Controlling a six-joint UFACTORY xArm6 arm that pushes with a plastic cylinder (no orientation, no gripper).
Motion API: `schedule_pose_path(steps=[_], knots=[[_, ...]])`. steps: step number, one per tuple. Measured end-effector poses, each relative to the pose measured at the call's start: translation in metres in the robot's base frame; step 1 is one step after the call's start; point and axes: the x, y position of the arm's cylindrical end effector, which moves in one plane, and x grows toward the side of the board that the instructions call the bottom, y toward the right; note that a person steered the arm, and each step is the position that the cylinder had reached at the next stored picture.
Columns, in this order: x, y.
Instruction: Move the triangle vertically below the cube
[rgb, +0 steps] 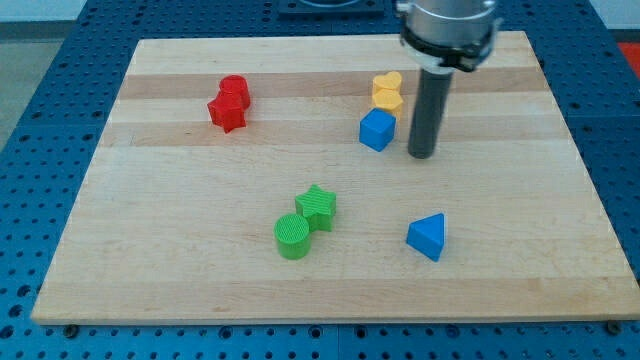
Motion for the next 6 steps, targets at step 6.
schedule_pose_path(steps=[6], knots=[[0.112, -0.04]])
